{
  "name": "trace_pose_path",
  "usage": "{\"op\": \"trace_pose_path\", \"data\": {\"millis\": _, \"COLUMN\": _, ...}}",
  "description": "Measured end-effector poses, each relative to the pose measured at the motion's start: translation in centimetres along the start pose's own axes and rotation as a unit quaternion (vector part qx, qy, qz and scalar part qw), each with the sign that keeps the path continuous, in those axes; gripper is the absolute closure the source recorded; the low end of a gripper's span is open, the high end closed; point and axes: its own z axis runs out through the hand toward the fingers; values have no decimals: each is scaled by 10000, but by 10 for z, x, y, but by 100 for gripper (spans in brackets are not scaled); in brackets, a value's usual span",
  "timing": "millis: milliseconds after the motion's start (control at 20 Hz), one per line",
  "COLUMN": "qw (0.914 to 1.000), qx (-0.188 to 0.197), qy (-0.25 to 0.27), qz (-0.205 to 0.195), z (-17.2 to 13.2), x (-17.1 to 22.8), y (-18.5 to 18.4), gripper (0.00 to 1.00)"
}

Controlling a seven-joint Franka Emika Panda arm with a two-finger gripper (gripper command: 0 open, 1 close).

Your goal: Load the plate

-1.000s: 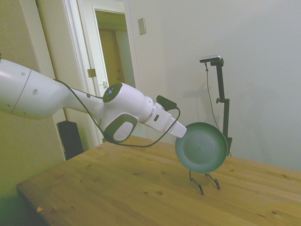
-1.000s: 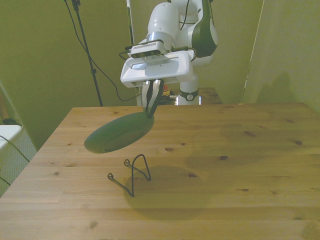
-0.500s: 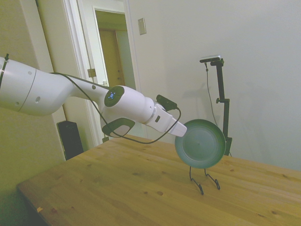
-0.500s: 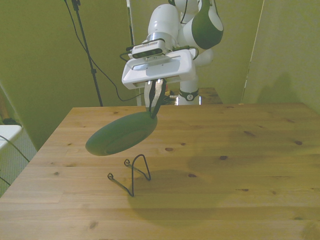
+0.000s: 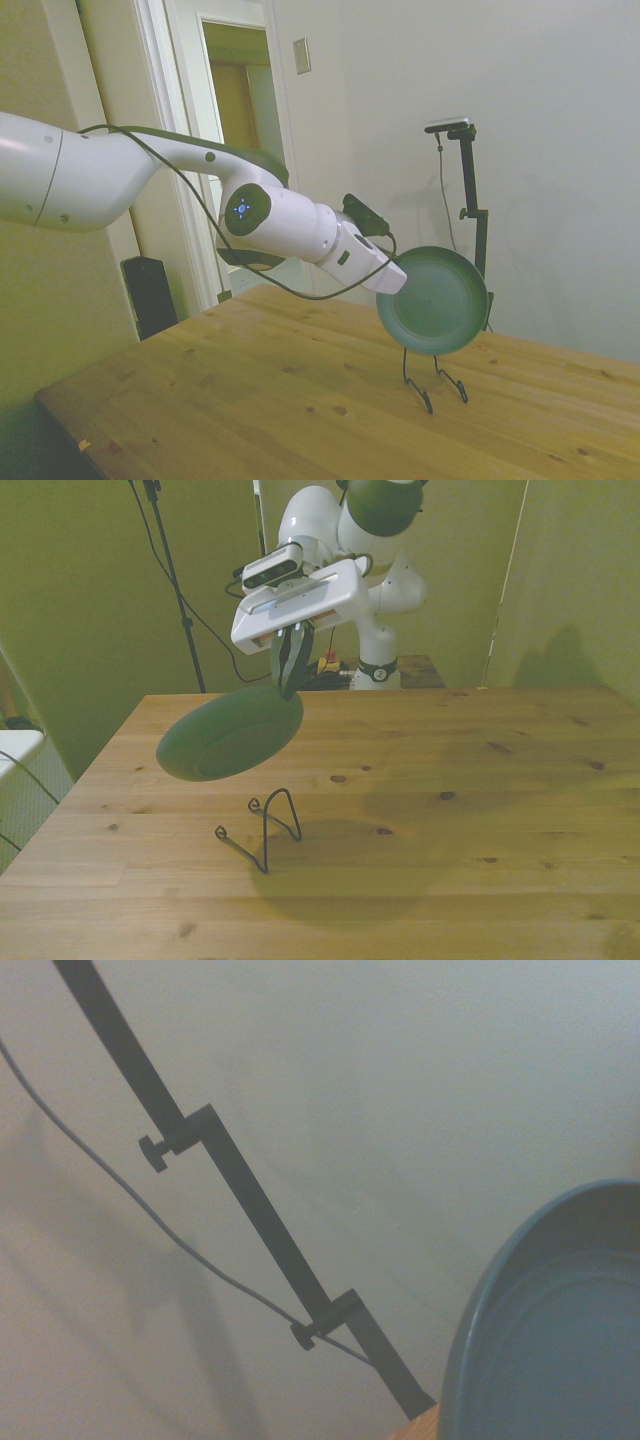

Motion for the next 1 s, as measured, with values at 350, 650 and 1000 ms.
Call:
{"op": "trace_pose_path", "data": {"millis": 350, "qw": 9988, "qx": 40, "qy": -219, "qz": 430, "z": 26, "x": 14, "y": 40, "gripper": 100}}
{"op": "trace_pose_path", "data": {"millis": 650, "qw": 9960, "qx": 330, "qy": -256, "qz": 789, "z": 36, "x": 12, "y": 23, "gripper": 100}}
{"op": "trace_pose_path", "data": {"millis": 1000, "qw": 9940, "qx": 462, "qy": -333, "qz": 933, "z": 40, "x": 5, "y": 33, "gripper": 100}}
